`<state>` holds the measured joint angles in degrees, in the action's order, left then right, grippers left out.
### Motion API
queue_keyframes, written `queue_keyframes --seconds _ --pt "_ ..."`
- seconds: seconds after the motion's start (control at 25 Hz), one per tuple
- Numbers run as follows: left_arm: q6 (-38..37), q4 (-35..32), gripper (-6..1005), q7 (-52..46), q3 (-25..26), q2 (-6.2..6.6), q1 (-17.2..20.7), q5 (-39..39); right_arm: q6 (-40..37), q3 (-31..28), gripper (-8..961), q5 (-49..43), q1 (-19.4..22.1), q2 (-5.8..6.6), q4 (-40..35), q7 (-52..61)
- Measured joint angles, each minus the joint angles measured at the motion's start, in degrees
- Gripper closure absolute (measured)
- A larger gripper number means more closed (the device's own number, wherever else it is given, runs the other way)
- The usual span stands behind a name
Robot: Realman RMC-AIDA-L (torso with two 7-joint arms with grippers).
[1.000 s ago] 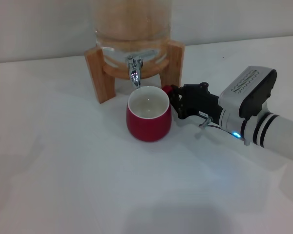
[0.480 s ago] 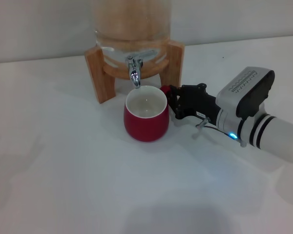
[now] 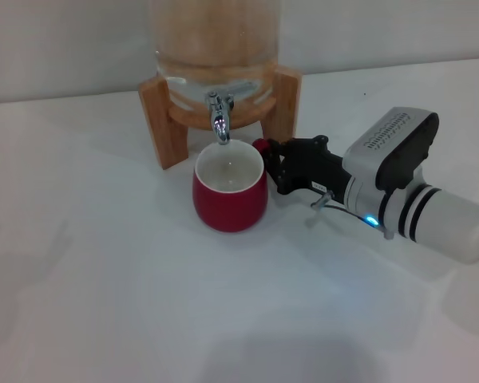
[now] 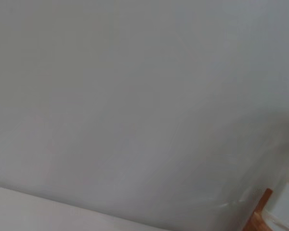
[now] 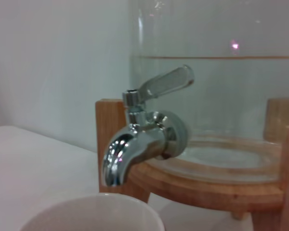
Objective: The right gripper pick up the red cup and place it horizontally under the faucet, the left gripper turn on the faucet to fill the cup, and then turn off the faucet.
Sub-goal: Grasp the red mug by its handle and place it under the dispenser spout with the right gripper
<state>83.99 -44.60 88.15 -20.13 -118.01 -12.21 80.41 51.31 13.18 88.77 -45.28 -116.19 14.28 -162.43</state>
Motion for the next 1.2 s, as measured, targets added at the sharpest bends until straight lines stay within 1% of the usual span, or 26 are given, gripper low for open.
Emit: queue_keyframes --seconds 0.28,0.48,0.76,1.0,1.2 --pt "0.0 -0.1 123 0.0 -0.2 -0.03 0.0 0.0 -0.3 -0.2 841 0.0 -0.7 0.00 0.6 -0.5" --pt "0.1 -0.1 123 0.0 0.0 -0.03 0.1 0.0 -2.5 -2.7 841 -0.1 -0.8 0.00 0.7 -2.2" --pt "0.2 -0.1 123 0.0 0.0 -0.02 0.1 0.0 -2.7 -2.6 842 -0.1 -0.7 0.00 -0.2 -3.4" --pt "0.2 -0.1 123 0.0 0.0 -0.02 -0.1 0.0 -3.6 -2.5 842 -0.1 -0.8 0.00 0.0 -6.8" --pt "0.2 -0.1 123 0.0 0.0 -0.02 0.0 0.0 -6.1 -2.3 844 0.1 -1.5 0.00 0.3 -8.0"
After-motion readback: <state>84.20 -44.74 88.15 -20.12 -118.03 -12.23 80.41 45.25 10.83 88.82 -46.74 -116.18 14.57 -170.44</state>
